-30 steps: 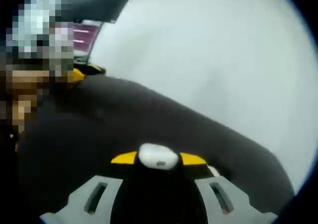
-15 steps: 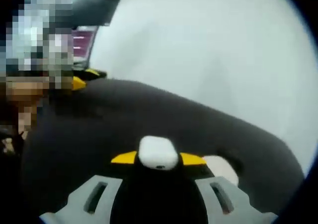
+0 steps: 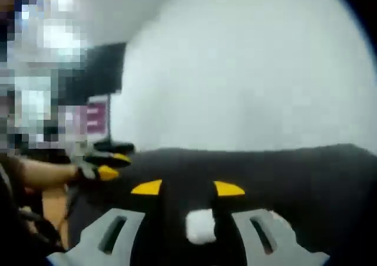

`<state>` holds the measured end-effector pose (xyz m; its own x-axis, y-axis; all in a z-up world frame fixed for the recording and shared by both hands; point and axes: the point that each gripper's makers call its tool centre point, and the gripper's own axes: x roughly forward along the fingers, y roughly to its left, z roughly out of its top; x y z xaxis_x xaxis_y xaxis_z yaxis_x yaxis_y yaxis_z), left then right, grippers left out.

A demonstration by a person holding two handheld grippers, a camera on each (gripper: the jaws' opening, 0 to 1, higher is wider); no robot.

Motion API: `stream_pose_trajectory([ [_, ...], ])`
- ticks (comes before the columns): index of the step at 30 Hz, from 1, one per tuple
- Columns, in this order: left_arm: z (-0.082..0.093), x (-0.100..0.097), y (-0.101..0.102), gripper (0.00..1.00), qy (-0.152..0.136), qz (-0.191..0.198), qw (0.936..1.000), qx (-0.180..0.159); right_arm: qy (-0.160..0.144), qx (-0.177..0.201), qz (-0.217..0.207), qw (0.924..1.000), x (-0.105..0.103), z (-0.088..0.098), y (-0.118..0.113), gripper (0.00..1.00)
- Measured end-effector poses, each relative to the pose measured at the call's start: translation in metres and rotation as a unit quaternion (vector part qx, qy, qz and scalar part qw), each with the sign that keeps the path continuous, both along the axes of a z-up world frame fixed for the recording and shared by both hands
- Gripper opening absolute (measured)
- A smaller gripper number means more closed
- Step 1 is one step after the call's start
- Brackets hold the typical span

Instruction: Pick up three earphones and place each one into its charging case using tactile feedback, ensure that each earphone is properly inserted and securely positioned inside the case.

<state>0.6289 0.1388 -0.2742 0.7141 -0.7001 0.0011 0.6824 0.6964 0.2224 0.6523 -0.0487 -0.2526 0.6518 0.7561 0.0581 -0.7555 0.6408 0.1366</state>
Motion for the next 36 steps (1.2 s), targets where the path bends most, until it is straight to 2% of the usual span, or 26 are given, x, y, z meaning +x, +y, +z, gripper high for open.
stream_pose_trajectory([
  [5, -0.002, -0.003, -0.006, 0.29, -0.004, 0.009, 0.9999, 0.010, 0.007, 0.016, 0.032, 0.9993, -0.002, 0.003, 0.018, 0.26],
  [10, 0.003, -0.003, -0.004, 0.28, -0.008, 0.019, 0.9998, -0.001, 0.013, 0.024, 0.063, 0.9976, -0.010, 0.004, 0.036, 0.24],
  [14, 0.003, -0.007, -0.005, 0.28, -0.009, 0.019, 0.9998, 0.001, 0.023, 0.026, 0.089, 0.9954, -0.014, -0.015, 0.045, 0.24],
  [15, 0.003, -0.008, -0.005, 0.28, -0.011, 0.019, 0.9998, 0.002, 0.022, -0.014, 0.079, 0.9965, -0.012, -0.022, 0.042, 0.24],
  [17, 0.005, -0.010, -0.005, 0.27, -0.019, 0.021, 0.9996, 0.007, -0.008, 0.018, 0.083, 0.9964, -0.015, -0.010, 0.043, 0.24],
  [19, 0.005, -0.011, -0.003, 0.26, -0.027, 0.027, 0.9992, 0.014, -0.006, 0.013, 0.087, 0.9961, -0.019, -0.012, 0.042, 0.24],
  [24, 0.003, -0.013, -0.002, 0.25, -0.002, 0.045, 0.9989, 0.015, -0.004, 0.010, 0.088, 0.9961, -0.019, -0.016, 0.041, 0.24],
  [27, 0.001, -0.020, -0.005, 0.25, 0.003, 0.041, 0.9991, 0.013, -0.018, -0.002, 0.089, 0.9959, -0.022, -0.017, 0.043, 0.24],
  [30, -0.005, -0.018, -0.004, 0.25, 0.011, 0.050, 0.9985, 0.020, -0.030, -0.005, 0.087, 0.9957, -0.023, -0.015, 0.042, 0.24],
  [33, -0.005, -0.017, -0.006, 0.27, 0.026, 0.044, 0.9987, -0.001, -0.029, -0.001, 0.082, 0.9962, -0.021, -0.014, 0.041, 0.24],
  [36, -0.002, -0.024, -0.009, 0.27, 0.022, 0.036, 0.9991, -0.009, -0.035, -0.002, 0.084, 0.9958, -0.022, -0.013, 0.043, 0.24],
])
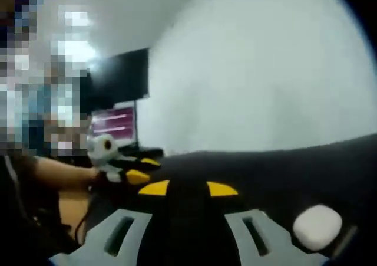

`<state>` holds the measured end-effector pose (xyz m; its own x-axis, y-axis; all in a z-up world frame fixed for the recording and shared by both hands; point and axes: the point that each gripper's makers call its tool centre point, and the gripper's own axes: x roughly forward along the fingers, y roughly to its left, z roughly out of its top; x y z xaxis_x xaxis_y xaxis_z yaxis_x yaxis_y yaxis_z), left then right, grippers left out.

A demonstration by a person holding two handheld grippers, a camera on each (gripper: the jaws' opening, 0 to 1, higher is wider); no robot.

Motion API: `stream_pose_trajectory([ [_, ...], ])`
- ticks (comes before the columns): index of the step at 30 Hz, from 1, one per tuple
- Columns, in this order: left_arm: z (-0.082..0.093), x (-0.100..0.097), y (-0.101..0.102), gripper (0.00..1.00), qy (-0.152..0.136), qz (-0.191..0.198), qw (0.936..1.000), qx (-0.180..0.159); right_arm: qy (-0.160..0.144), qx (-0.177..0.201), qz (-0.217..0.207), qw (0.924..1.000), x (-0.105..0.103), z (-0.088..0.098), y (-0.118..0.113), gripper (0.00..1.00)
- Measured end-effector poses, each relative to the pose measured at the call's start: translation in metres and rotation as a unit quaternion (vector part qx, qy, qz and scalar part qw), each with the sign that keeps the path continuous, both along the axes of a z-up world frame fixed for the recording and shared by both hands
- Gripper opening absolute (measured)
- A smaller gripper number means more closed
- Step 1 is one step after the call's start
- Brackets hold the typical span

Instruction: Pick up three earphones and place each one into its charging case using tactile feedback, ensure that each earphone is properly inserted and securely positioned inside the case.

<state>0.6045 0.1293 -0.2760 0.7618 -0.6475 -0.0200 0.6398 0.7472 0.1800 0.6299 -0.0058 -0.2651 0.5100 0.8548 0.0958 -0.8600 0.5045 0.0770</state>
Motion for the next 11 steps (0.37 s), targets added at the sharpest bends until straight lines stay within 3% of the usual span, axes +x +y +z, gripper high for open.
stream_pose_trajectory([
  [4, 0.005, 0.003, 0.008, 0.27, -0.005, -0.002, 0.9998, -0.017, -0.018, -0.035, 0.007, 0.9992, -0.005, -0.005, 0.009, 0.24],
  [11, 0.000, 0.009, 0.009, 0.27, -0.003, 0.001, 1.0000, 0.007, -0.039, -0.062, 0.007, 0.9973, -0.006, -0.009, 0.013, 0.24],
])
